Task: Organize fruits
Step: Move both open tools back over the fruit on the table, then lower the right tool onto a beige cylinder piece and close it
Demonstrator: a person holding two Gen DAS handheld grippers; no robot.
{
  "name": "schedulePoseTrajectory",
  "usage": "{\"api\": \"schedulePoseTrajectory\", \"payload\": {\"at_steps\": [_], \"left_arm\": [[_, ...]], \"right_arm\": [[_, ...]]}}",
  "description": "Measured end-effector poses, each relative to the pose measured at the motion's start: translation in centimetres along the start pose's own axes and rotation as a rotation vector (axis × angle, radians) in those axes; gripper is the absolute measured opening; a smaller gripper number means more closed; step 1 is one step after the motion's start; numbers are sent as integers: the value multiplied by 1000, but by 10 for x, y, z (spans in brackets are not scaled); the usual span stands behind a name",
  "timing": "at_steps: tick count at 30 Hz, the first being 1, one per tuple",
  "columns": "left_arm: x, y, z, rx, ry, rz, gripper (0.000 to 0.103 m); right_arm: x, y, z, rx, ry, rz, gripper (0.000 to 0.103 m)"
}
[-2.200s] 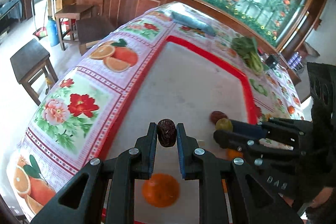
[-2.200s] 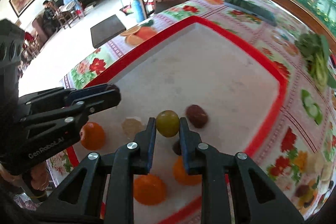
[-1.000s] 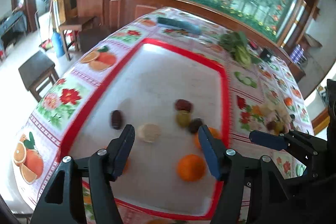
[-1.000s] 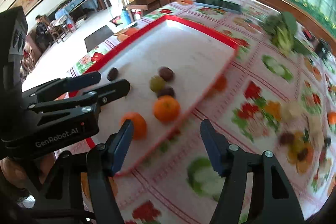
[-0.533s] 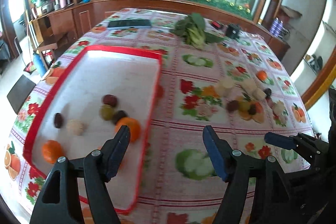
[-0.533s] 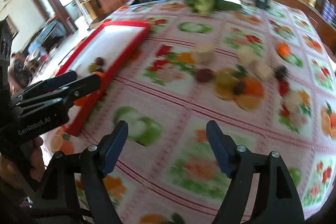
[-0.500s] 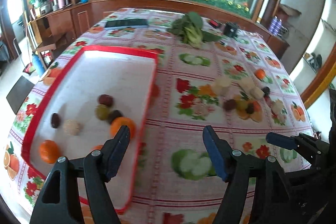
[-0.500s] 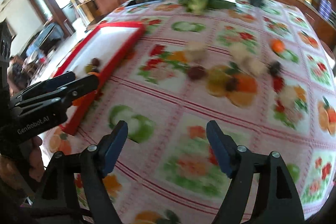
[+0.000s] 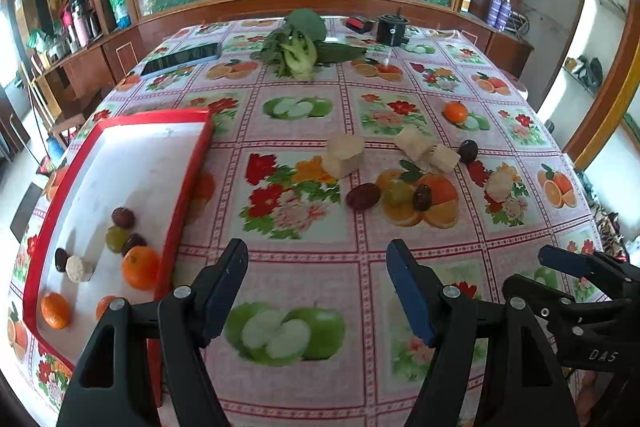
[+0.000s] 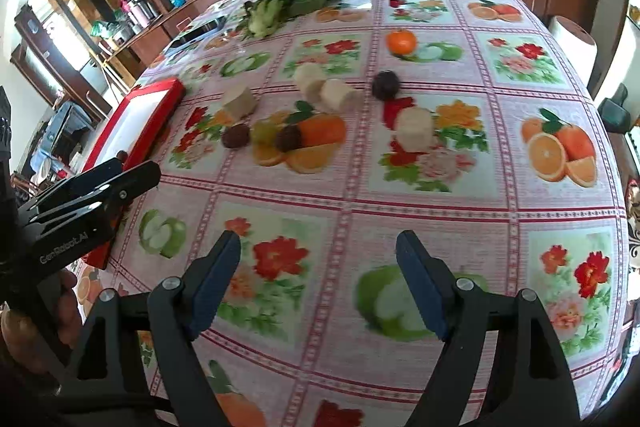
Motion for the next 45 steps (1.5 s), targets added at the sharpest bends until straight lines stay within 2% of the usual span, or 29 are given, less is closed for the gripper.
{"api": "schedulePoseTrajectory", "payload": {"at_steps": [12, 31, 42, 45], "left_arm": [[-28, 6, 27, 25, 45, 67, 72], [-37, 7, 69, 115, 69, 61, 72], [-40, 12, 83, 147, 41, 28, 72], [-37, 15, 88, 170, -31, -5, 72]], "right_arm": [[-36, -3, 4, 11, 1, 62, 81], [-61, -9, 11, 42, 7, 109, 81], [-62, -8, 14, 50, 13, 103, 81], [-63, -8, 14, 50, 13, 104, 81]]}}
Point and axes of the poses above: each gripper's, at about its wrist camera, not at the fingertips, and z roughly the way its jaws point, x to its left, y to its top, the point moved 3 cm from there along z, roughly the way its jaws point, and after that the axes turned 7 degrees about -y, right-handed, at the moved point
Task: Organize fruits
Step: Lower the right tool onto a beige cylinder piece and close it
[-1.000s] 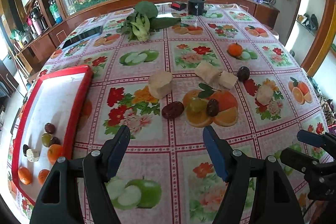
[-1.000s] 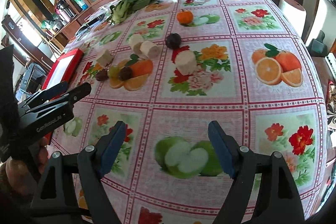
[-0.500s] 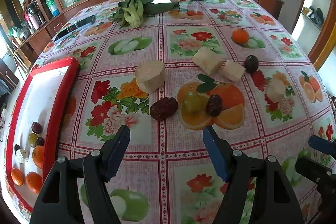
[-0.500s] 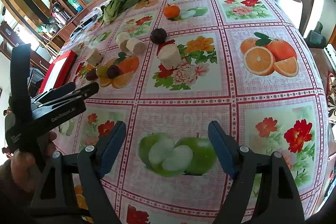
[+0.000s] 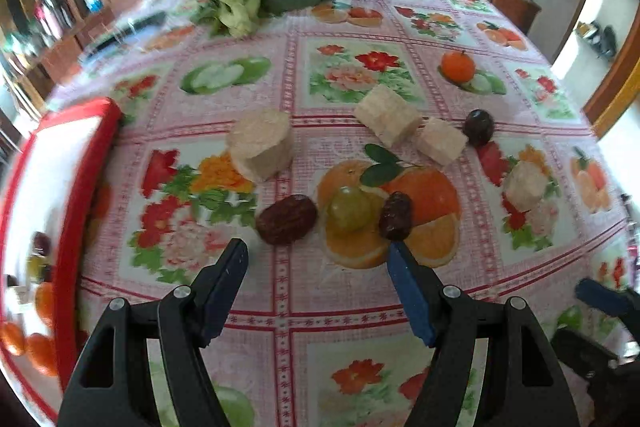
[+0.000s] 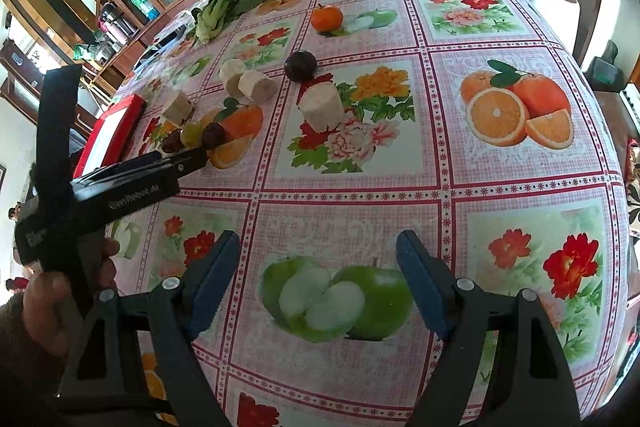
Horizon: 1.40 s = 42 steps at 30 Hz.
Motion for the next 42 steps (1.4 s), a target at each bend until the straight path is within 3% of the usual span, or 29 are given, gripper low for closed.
{"api": "schedulePoseTrajectory", "payload": {"at_steps": [5, 8, 14, 21, 26, 28, 33, 36, 42], "left_arm": [[6, 5, -4, -1, -172, -11, 74], [0, 3, -5, -6, -207, 35, 74], [-15, 4, 3, -24, -182, 122, 74], [-10, 19, 13, -31, -145, 130, 72], [-15, 6, 6, -22, -147, 136, 72], [-16, 3, 6, -38, -114, 154, 71], [-12, 11, 9, -73, -68, 133, 54], [-9, 12, 8, -78, -59, 126, 37], [5, 6, 1, -64, -115, 78, 35]], "right_arm": [[-5, 1, 0, -4, 6, 10, 81], [-7, 2, -1, -6, 6, 11, 81], [-15, 5, -3, -10, 3, 23, 81], [-19, 6, -5, -10, 6, 26, 81], [-20, 6, -5, -10, 14, 26, 81], [-20, 8, -4, -9, 16, 23, 81], [-13, 18, 2, -17, 0, -10, 81], [-2, 31, 8, -45, -19, -71, 81], [17, 63, 34, -68, -72, -171, 80]]}}
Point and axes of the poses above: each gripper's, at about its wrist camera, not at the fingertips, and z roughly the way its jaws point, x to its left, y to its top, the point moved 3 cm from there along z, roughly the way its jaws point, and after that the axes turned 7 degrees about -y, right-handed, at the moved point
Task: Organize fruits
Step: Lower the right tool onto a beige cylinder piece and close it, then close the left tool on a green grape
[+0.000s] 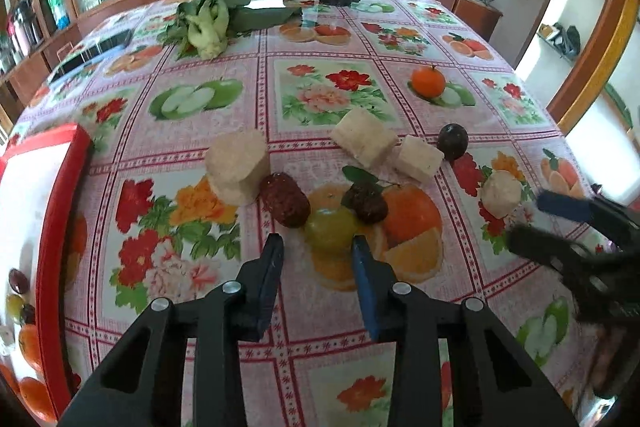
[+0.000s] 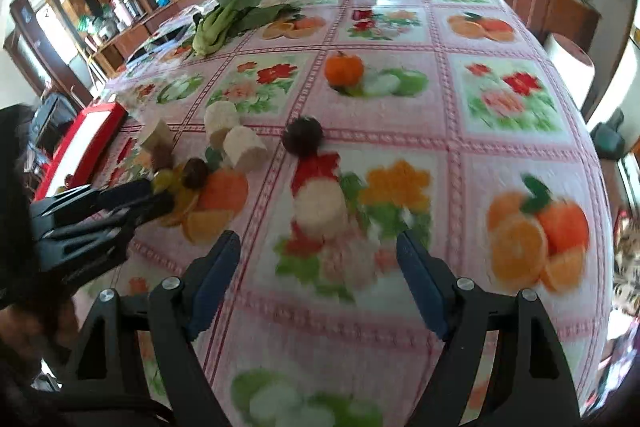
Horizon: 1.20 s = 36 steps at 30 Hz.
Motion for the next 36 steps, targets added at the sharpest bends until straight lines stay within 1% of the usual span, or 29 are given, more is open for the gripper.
{"api": "schedulePoseTrajectory", "payload": {"at_steps": [2, 3, 4, 5, 6, 7, 8, 10, 11, 15, 17, 22, 24, 26, 27, 28, 29, 30, 32, 33, 34, 36], "left_arm": [[5, -3, -4, 2, -17, -17, 35], [6, -4, -5, 2, -27, -23, 35], [8, -6, -7, 2, -42, -29, 35], [9, -7, -8, 2, -45, -30, 35], [10, -8, -9, 3, -52, -28, 35], [10, -9, -10, 6, -59, -26, 36], [11, -10, -11, 7, -69, -24, 39], [10, -12, -13, 11, -79, -14, 44], [9, -12, -13, 13, -81, -9, 47], [9, -14, -15, 15, -103, -25, 49], [10, -14, -16, 8, -123, -34, 50], [5, -3, -5, -4, -73, -26, 50], [3, 1, -1, -13, -65, -29, 50], [0, 3, 1, -18, -54, -24, 47], [0, 3, 1, -19, -53, -21, 43], [0, 2, 1, -23, -56, -21, 29], [2, 1, 0, -24, -56, -24, 24], [4, 1, 0, -25, -62, -32, 24], [8, 2, -2, -24, -80, -65, 24], [10, 1, -3, -25, -83, -78, 24], [10, 0, -3, -25, -89, -88, 24], [10, -4, -5, -28, -105, -104, 23]], "right_arm": [[4, 5, 10, 10, -16, -24, 80], [6, 7, 12, 4, -31, -42, 77], [9, 7, 13, -2, -49, -67, 66], [14, 8, 15, -2, -84, -109, 61], [15, 9, 15, -3, -107, -129, 51], [16, 10, 16, -2, -124, -145, 44], [17, 11, 16, -4, -138, -162, 42], [16, 11, 16, -3, -139, -171, 30], [16, 11, 15, 1, -139, -172, 30], [13, 8, 12, 8, -119, -147, 30], [10, 7, 11, 10, -93, -130, 30], [9, 8, 11, 17, -78, -116, 30], [9, 8, 10, 23, -67, -105, 31], [8, 8, 7, 24, -50, -85, 31], [7, 8, 5, 16, -46, -77, 31], [5, 9, 1, 4, -39, -70, 31], [4, 9, -5, -15, -20, -66, 31], [3, 9, -9, -28, -12, -63, 31], [1, 8, -13, -42, -3, -72, 36], [-1, 8, -12, -41, -13, -78, 41], [-2, 7, -10, -36, -17, -79, 41], [-6, 8, -3, -11, 19, -64, 43]]}}
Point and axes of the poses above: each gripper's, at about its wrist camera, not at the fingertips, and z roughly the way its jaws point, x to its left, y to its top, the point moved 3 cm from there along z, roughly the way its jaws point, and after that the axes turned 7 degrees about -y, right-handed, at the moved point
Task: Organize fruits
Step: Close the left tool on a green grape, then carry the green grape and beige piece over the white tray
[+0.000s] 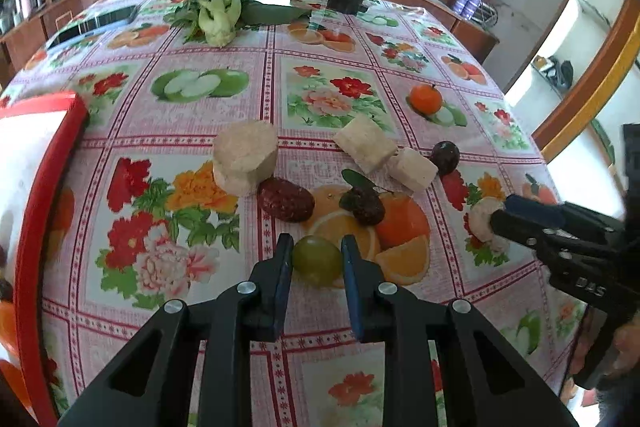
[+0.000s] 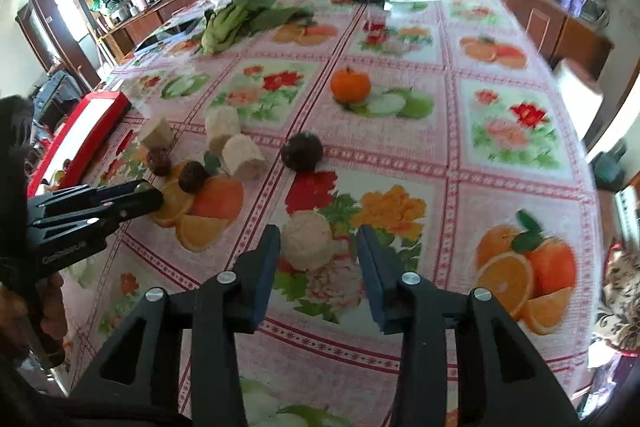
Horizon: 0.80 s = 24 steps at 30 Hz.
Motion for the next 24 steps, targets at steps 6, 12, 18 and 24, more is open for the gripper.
{"api": "schedulePoseTrajectory", "payload": {"at_steps": [6, 12, 18, 24], "left_arm": [[-1, -12, -9, -2, -34, -10, 24], [2, -15, -11, -5, -76, -17, 24], [-3, -17, -20, -16, -77, 7, 24], [-8, -30, -35, -20, -115, 12, 24]], "right_arm": [[14, 1, 13, 38, 14, -45, 48], [37, 3, 19, 45, -112, -165, 30], [33, -3, 5, 41, -49, -74, 30], [35, -11, -30, -11, 4, -4, 30]]}}
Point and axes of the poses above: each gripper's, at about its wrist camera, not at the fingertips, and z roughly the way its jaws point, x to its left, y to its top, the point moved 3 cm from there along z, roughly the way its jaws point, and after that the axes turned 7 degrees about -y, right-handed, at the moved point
